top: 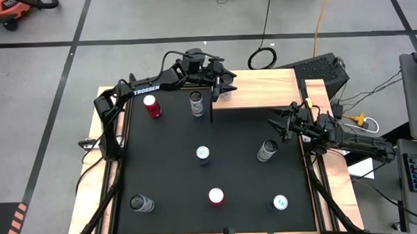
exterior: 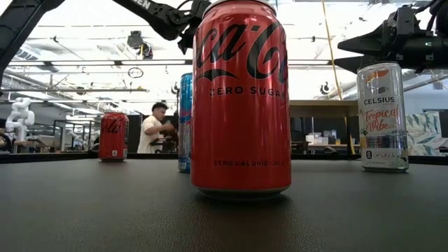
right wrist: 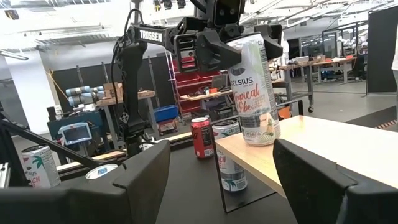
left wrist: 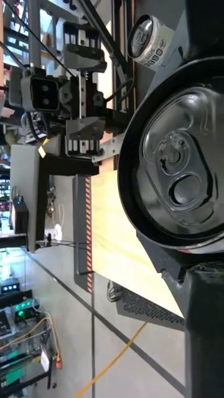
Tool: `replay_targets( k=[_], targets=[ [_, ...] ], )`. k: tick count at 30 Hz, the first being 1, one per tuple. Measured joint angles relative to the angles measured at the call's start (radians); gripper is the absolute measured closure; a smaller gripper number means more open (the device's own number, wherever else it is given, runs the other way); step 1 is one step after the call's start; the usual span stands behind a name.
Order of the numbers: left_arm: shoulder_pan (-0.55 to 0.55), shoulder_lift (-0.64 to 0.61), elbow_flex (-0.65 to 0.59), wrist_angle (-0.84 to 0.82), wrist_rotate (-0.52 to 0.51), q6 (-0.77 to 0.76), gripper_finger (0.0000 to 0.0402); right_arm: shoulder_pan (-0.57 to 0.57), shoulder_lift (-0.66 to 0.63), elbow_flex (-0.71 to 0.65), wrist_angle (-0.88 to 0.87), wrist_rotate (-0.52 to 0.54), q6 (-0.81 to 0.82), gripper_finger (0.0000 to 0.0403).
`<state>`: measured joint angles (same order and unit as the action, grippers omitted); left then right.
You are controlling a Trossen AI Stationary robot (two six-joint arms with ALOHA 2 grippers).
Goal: Place canned beverage on shelf
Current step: Put the left white-yellow soda can on the shelf
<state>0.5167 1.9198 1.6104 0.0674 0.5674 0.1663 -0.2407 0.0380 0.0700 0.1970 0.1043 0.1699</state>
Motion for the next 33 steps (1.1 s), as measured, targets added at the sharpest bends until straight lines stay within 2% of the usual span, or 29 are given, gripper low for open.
replay_targets(
  k=[6, 13, 33],
  targets=[
    [0.0, 0.0, 0.0, -0.002, -0.001, -0.001, 0.014, 0.0, 0.0, 0.0, 0.0, 0.0, 0.0, 0.0133],
    [-0.01, 0.0, 0.0, -0.002, -0.056, -0.003, 0.014, 0.0, 0.0, 0.0, 0.0, 0.0, 0.0, 0.0133],
    [-0.021, -0.001, 0.0, -0.004, -0.049, -0.004, 0.014, 0.0, 0.0, 0.0, -0.007, 0.0, 0.001, 0.0133]
  ],
)
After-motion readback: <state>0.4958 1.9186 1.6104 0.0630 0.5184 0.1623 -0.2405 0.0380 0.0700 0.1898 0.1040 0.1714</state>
